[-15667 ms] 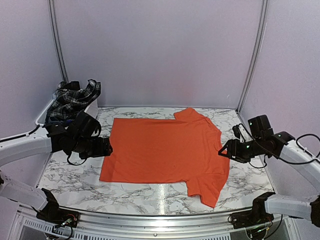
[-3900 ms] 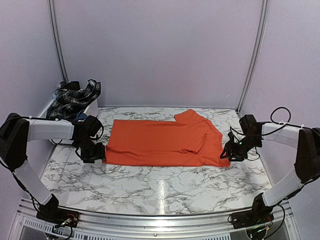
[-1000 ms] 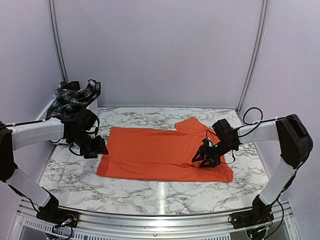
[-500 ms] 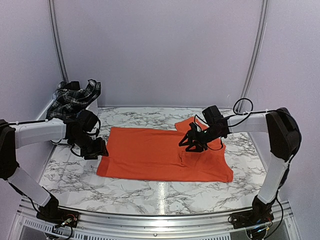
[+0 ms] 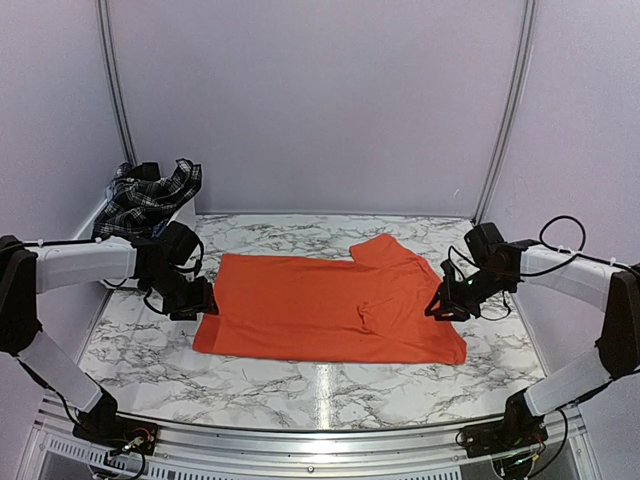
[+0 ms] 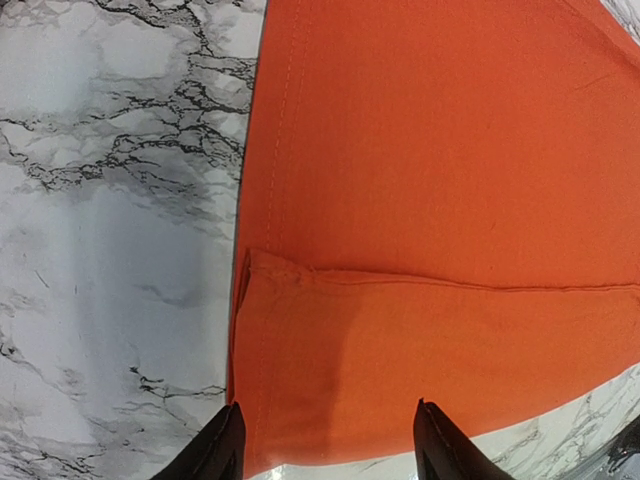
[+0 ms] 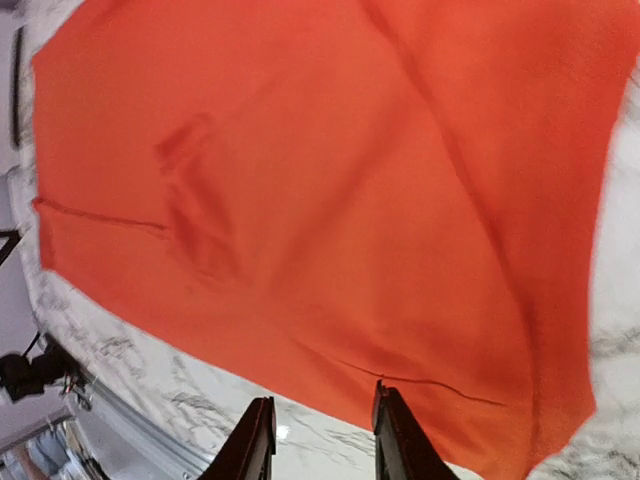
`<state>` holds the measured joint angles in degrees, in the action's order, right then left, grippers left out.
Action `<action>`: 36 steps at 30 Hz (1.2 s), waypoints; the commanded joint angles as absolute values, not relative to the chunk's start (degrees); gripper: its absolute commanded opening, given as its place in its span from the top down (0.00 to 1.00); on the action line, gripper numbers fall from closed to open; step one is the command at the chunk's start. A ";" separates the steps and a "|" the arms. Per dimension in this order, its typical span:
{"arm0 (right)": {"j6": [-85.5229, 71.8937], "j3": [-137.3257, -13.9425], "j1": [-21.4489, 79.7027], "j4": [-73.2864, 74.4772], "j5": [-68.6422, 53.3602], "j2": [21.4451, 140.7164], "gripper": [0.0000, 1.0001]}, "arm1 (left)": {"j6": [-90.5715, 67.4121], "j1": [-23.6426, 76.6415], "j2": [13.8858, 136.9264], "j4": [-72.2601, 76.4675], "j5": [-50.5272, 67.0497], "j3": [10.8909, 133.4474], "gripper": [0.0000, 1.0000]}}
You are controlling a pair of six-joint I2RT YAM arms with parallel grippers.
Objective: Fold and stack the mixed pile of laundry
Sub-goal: Move the 1/3-folded T-shirt to the center of the board.
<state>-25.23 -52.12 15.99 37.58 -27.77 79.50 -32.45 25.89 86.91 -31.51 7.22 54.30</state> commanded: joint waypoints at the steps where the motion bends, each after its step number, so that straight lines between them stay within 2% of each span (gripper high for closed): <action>1: -21.05 -49.11 12.71 48.15 -16.59 77.57 0.73 | -31.25 25.99 87.76 -31.31 7.76 55.81 0.40; 9: -20.11 -52.23 11.76 44.23 -15.73 80.93 0.75 | -29.15 25.97 89.70 -31.23 6.54 57.84 0.38; 14: -18.44 -55.56 12.19 40.22 -20.87 85.51 0.75 | -25.36 26.02 94.30 -31.02 6.16 62.48 0.38; 20: -17.85 -57.73 15.43 37.63 -22.41 92.37 0.75 | -23.99 26.34 100.04 -30.43 6.50 64.49 0.47; 29: -16.78 -52.24 15.46 37.16 -20.64 95.01 0.76 | -27.34 28.43 98.91 -30.09 3.95 55.24 0.59; 36: -16.61 -46.53 15.86 38.78 -21.95 92.07 0.76 | -31.75 31.96 92.72 -30.28 3.65 47.01 0.60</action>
<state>-17.26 -50.28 15.16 35.99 -21.91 93.17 -28.36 29.98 94.65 -26.17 4.16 52.10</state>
